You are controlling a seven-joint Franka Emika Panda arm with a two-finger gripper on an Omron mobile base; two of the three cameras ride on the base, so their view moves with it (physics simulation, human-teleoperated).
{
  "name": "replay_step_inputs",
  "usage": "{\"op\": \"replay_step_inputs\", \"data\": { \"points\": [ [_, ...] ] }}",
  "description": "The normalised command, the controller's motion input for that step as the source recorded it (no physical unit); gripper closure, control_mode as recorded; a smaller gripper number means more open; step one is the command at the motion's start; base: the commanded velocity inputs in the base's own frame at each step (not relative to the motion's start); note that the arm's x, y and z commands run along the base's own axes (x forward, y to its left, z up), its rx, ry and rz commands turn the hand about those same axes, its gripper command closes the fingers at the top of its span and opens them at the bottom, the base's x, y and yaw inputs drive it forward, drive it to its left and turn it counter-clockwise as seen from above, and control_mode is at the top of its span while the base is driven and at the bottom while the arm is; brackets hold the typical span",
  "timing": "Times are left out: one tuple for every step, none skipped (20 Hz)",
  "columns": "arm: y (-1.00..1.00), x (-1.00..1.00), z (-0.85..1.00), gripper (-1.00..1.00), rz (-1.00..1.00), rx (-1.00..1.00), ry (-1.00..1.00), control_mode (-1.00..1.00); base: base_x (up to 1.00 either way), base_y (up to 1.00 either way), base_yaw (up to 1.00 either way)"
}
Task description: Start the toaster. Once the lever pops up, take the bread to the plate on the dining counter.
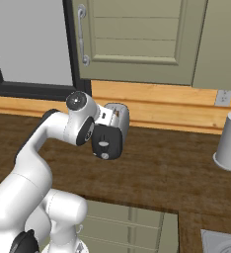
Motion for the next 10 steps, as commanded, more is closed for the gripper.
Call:
{"op": "replay_step_inputs", "data": {
  "points": [
    [0.0,0.0,0.0,-1.0,0.0,0.0,0.0,-1.0,0.0,0.0,0.0],
    [0.0,0.0,0.0,-1.0,0.0,0.0,0.0,-1.0,0.0,0.0,0.0],
    [0.0,0.0,0.0,-1.0,0.0,0.0,0.0,-1.0,0.0,0.0,0.0],
    [0.0,0.0,0.0,-1.0,0.0,0.0,0.0,-1.0,0.0,0.0,0.0],
    [0.0,0.0,0.0,-1.0,0.0,0.0,0.0,-1.0,0.0,0.0,0.0],
    [0.0,0.0,0.0,-1.0,0.0,0.0,0.0,-1.0,0.0,0.0,0.0],
    [0.0,0.0,0.0,-1.0,0.0,0.0,0.0,-1.0,0.0,0.0,0.0],
    [0.0,0.0,0.0,-1.0,0.0,0.0,0.0,-1.0,0.0,0.0,0.0],
    [0.0,0.0,0.0,-1.0,0.0,0.0,0.0,-1.0,0.0,0.0,0.0],
    [0.0,0.0,0.0,-1.0,0.0,0.0,0.0,-1.0,0.0,0.0,0.0]
  ]
}}
